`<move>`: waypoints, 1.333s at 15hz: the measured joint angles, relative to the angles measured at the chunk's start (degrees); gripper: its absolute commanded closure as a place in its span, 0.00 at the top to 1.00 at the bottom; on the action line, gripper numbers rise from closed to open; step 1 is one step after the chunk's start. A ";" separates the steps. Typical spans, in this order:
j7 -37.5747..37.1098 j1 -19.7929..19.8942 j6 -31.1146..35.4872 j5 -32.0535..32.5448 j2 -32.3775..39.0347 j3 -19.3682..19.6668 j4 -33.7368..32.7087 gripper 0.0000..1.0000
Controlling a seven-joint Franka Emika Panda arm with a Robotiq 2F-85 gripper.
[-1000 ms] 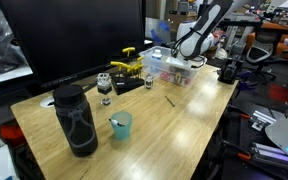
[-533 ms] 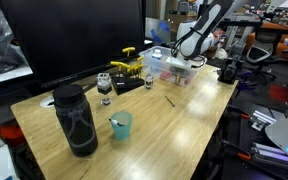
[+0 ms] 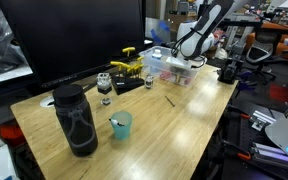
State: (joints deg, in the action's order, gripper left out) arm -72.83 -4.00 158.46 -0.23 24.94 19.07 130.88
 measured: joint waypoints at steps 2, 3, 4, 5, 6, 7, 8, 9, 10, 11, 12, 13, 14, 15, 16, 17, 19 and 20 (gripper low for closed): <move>-0.34 -0.06 0.76 0.00 -0.02 0.06 0.28 0.05; -0.57 -0.09 1.32 0.00 -0.03 0.08 0.47 0.05; -0.78 -0.10 1.97 0.00 -0.04 0.09 0.66 0.05; -1.02 -0.11 2.81 0.00 -0.04 0.09 0.88 0.05; -1.22 -0.12 3.92 -0.02 -0.03 0.09 1.16 0.05; -1.46 -0.13 5.24 -0.13 -0.01 0.09 1.48 0.05; -1.67 -0.13 6.67 -0.27 0.07 0.09 1.79 0.05; -1.89 -0.14 8.16 -0.42 0.22 0.09 2.07 0.05; -2.07 -0.18 9.54 -0.61 0.38 0.09 2.33 0.05; -2.15 -0.25 10.94 -0.96 0.55 0.09 2.58 0.05; -2.15 -0.32 12.31 -1.50 0.72 0.09 2.81 0.05; -2.15 -0.38 13.41 -2.10 0.85 0.07 3.05 0.05; -2.14 -0.44 14.42 -2.86 0.91 0.02 3.33 0.05; -2.10 -0.47 15.38 -3.69 0.98 -0.07 3.62 0.05; -2.02 -0.48 16.22 -4.52 1.03 -0.17 3.86 0.05; -1.93 -0.48 17.08 -5.34 1.07 -0.29 4.12 0.05; -1.65 -0.45 18.52 -7.10 1.17 -0.67 4.46 0.05; -1.45 -0.44 19.38 -7.95 1.31 -0.95 4.54 0.05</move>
State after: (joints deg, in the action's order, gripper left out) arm -74.28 -4.44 177.84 -8.19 26.24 18.11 135.42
